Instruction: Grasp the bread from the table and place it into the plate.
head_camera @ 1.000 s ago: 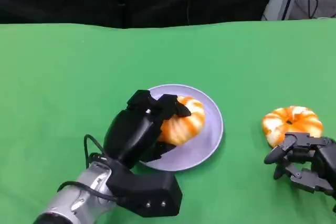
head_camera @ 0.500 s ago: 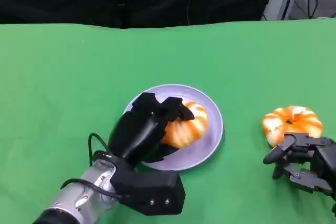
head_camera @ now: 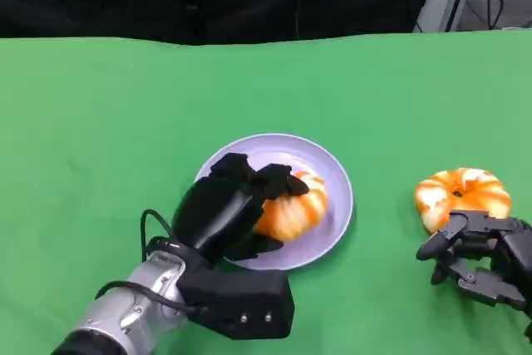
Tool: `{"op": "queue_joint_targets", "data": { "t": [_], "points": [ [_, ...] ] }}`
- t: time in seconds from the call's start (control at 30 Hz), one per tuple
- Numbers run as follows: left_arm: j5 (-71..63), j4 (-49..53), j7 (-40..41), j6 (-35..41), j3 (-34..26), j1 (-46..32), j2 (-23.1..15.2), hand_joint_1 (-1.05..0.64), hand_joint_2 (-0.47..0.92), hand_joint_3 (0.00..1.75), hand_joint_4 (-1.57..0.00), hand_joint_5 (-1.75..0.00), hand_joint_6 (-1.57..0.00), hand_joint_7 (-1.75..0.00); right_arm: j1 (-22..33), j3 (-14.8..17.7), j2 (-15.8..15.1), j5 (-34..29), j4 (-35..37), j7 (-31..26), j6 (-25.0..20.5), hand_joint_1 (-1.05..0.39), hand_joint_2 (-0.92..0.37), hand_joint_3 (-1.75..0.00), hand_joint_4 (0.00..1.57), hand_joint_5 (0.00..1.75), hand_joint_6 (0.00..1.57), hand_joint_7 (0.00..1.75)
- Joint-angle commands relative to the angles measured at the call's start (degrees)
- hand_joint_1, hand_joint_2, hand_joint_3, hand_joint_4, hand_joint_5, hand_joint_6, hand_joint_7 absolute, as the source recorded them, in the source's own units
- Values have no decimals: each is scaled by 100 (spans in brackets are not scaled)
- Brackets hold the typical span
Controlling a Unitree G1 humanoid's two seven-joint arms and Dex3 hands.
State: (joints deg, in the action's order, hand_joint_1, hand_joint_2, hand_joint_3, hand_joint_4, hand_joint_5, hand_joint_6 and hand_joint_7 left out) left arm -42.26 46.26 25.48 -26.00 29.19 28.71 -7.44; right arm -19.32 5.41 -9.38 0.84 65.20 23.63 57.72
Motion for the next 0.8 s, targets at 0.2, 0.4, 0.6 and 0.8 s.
{"op": "queue_joint_targets", "data": {
  "t": [0.2,0.4,0.6,0.8],
  "points": [
    [-86,-20,-180,151,82,175,-131,-43,92,12,-51,-92,-87,-17,32,-2,-100,-46,13,-108,88,2,-81,-63,88,135,94,98],
    [-219,-165,-223,342,140,145,-203,-51,92,17,-61,-62,-87,-5,42,7,-81,-3,2,-61,45,2,-82,-62,88,135,94,97],
    [-319,-355,-239,529,187,93,-261,-65,92,23,-76,-18,-81,0,37,21,-73,19,15,-34,58,3,-82,-60,88,136,94,97],
    [-268,-558,-474,709,183,51,-314,-82,92,29,-75,-5,-76,0,27,68,-47,144,31,115,-21,3,-83,-60,88,137,94,95]
  ]
}}
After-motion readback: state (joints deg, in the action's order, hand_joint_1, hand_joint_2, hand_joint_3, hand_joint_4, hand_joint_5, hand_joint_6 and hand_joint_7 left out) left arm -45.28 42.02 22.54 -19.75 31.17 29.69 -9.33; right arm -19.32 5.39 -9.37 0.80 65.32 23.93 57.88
